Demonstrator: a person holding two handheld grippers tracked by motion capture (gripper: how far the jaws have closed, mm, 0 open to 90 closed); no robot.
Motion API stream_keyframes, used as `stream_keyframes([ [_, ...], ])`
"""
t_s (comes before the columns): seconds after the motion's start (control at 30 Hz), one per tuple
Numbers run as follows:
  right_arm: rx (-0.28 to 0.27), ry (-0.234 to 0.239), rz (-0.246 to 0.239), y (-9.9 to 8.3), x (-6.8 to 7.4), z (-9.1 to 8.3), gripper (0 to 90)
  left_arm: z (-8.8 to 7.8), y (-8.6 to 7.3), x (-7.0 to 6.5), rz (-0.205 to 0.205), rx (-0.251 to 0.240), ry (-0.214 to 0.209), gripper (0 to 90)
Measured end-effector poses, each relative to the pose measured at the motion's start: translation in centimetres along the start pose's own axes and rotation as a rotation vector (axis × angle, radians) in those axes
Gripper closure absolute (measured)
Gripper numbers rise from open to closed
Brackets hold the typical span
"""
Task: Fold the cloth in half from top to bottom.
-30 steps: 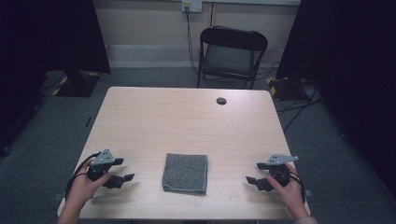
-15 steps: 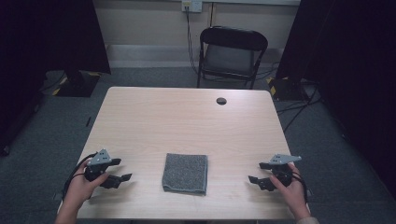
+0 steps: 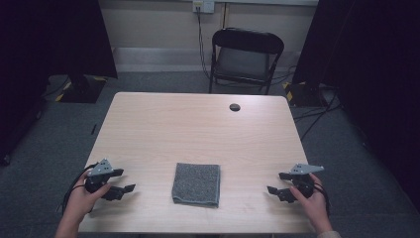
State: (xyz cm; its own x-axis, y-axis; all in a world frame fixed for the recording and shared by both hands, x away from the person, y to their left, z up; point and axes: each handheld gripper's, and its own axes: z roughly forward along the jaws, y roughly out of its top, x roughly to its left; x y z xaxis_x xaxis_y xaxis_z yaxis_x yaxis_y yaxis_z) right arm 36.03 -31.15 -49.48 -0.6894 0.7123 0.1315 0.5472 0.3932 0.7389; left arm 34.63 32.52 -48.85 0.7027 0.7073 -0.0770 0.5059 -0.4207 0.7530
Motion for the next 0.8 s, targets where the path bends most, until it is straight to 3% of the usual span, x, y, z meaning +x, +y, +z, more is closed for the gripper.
stream_keyframes([
  [0.3,-0.003,-0.008,0.007,-0.27,-0.42,-0.21,18.7,-0.42,-0.36,0.37,-0.008,0.001,0.008,18.3],
  [0.8,0.010,-0.037,-0.023,-0.48,-0.66,-0.53,18.7,-0.70,-0.92,0.82,-0.010,-0.001,0.015,18.3],
])
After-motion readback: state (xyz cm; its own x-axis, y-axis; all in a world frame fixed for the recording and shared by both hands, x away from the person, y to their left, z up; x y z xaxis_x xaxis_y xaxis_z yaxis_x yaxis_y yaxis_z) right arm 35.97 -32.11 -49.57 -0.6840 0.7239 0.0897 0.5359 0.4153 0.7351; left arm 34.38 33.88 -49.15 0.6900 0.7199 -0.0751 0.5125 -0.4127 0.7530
